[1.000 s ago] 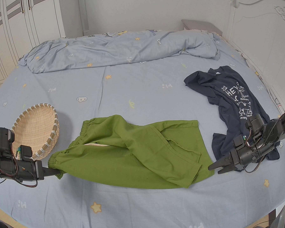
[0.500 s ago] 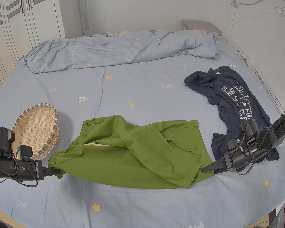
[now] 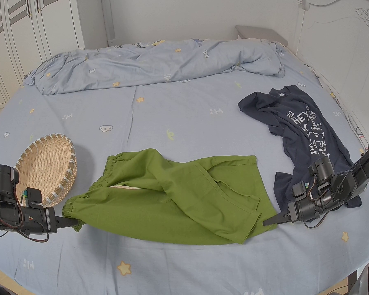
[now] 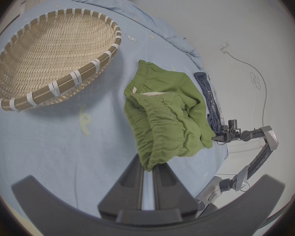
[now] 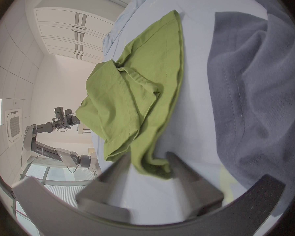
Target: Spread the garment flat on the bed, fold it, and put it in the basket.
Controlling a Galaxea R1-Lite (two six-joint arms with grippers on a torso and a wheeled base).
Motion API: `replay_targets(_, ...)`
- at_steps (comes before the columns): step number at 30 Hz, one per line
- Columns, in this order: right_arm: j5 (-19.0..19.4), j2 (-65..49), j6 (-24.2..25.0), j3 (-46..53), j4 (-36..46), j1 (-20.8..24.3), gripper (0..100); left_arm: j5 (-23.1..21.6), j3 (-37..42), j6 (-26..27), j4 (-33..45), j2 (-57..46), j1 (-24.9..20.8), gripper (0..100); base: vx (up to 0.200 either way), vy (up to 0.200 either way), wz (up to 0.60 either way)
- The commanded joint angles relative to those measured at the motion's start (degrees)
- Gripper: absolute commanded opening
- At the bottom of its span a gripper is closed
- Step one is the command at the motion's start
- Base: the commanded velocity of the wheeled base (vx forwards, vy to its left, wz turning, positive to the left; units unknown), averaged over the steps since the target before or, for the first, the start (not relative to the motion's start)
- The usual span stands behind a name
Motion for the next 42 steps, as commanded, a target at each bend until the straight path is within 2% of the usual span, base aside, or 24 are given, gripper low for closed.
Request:
replay_targets(1, 0.22, -0.08, 0.02, 0.24, 0.10, -0.45, 0, -0.01, 0.08, -0.01, -0.02, 0.02, 0.02, 0, 0.000, 0.000, 0.00)
replay_targets(9, -0.21, -0.96, 0.02, 0.77, 0.45, -0.36, 0, -0.01, 0.43, -0.01, 0.24, 0.02, 0.20, 0, 0.000, 0.000, 0.00)
replay_targets(12, -0.21, -4.39, 0.28, 1.82, 1.85, -0.19, 0, -0.01, 0.26, 0.16, 2.62, -0.07, 0.55, 0, 0.000, 0.000, 0.00)
replay_targets(14, -0.30, -7.64, 0.37, 1.73, 5.63, -0.19, 0, -0.01, 0.08, 0.60, 5.25, -0.25, 1.96, 0, 0.000, 0.000, 0.00)
replay_targets(16, -0.30, -11.07, 0.11, 0.94, 11.43, -0.27, 0, -0.01, 0.08, 2.89, 7.80, 0.02, 3.19, 0, 0.000, 0.000, 0.00)
replay_targets(19, -0.30, -13.18, 0.02, -0.11, 16.00, -0.36, 0, -0.01, 0.08, 5.88, 10.70, 0.10, 4.94, 0, 0.000, 0.000, 0.00)
replay_targets(20, -0.83, -14.59, -0.24, -0.29, 19.26, -0.36, 0, -0.01, 0.08, 8.60, 13.69, 0.10, 6.61, 0, 0.000, 0.000, 0.00)
replay_targets(21, -1.97, -15.47, -0.33, -0.20, 21.54, -0.27, 0, -0.01, 0.08, 11.50, 16.24, 0.28, 8.20, 0, 0.000, 0.000, 0.00)
replay_targets(23, -5.14, -15.90, -0.68, 0.85, 22.68, -0.10, 0, 0.08, 0.17, 13.61, 18.79, 0.46, 9.51, 0, 0.000, 0.000, 0.00)
replay_targets(25, -9.18, -15.99, -1.21, 3.40, 22.42, 0.25, 0, 0.17, 0.17, 14.05, 21.69, 0.54, 9.87, 0, 0.000, 0.000, 0.00)
replay_targets(27, -9.62, -15.99, -1.39, 3.93, 22.33, 0.25, 0, 0.17, 0.17, 14.14, 22.22, 0.63, 9.87, 0, 0.000, 0.000, 0.00)
replay_targets(28, -10.76, -16.08, -1.39, 6.83, 21.89, 1.13, 0, 0.52, 0.43, 14.75, 25.12, 0.89, 9.78, 0, 0.000, 0.000, 0.00)
replay_targets(34, -11.03, -16.17, -1.30, 13.69, 16.00, 3.07, 0, 0.61, 1.22, 15.19, 26.79, 2.74, 9.34, 0, 0.000, 0.000, 0.00)
replay_targets(36, -11.03, -15.99, -0.86, 16.50, 12.84, 5.00, 0, 0.87, 1.31, 15.37, 26.79, 3.88, 9.43, 0, 0.000, 0.000, 0.00)
replay_targets(42, -11.03, -14.15, -0.59, 19.31, 7.74, 7.28, 0, 1.92, 1.84, 16.07, 28.02, 5.82, 10.39, 0, 0.000, 0.000, 0.00)
